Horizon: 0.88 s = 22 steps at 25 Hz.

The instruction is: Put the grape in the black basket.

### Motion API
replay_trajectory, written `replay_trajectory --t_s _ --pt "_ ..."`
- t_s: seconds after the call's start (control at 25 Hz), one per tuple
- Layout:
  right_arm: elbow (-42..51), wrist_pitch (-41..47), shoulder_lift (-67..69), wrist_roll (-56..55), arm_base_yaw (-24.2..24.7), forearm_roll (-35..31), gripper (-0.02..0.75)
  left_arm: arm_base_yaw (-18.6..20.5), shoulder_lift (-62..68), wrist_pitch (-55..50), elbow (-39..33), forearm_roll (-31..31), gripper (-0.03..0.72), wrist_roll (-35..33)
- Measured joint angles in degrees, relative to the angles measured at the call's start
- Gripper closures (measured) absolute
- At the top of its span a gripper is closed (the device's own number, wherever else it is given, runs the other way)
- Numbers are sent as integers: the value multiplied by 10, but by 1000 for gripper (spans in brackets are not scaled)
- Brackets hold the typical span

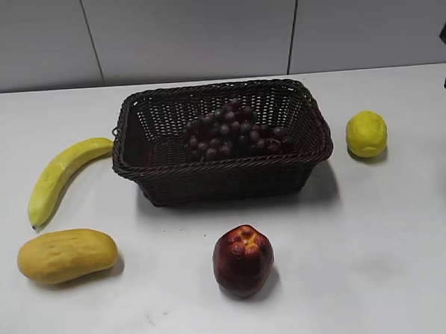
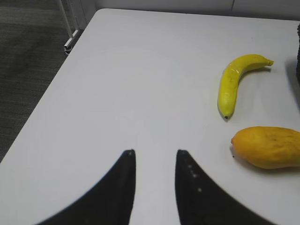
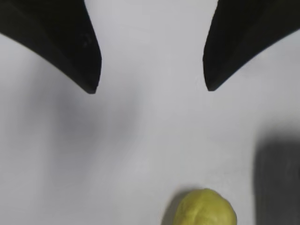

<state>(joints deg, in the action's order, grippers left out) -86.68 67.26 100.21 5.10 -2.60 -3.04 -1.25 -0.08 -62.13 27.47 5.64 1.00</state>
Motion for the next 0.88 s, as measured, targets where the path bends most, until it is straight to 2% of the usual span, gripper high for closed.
replay_trajectory --t_s 0.4,0.64,0.88 --pt "273 -90 -185 -10 0 -36 227 0 0 0 0 0 454 0" --pt "374 -100 -294 -10 0 -36 226 0 0 0 0 0 454 0" --pt "452 -103 -411 -14 0 -36 187 0 0 0 0 0 454 0"
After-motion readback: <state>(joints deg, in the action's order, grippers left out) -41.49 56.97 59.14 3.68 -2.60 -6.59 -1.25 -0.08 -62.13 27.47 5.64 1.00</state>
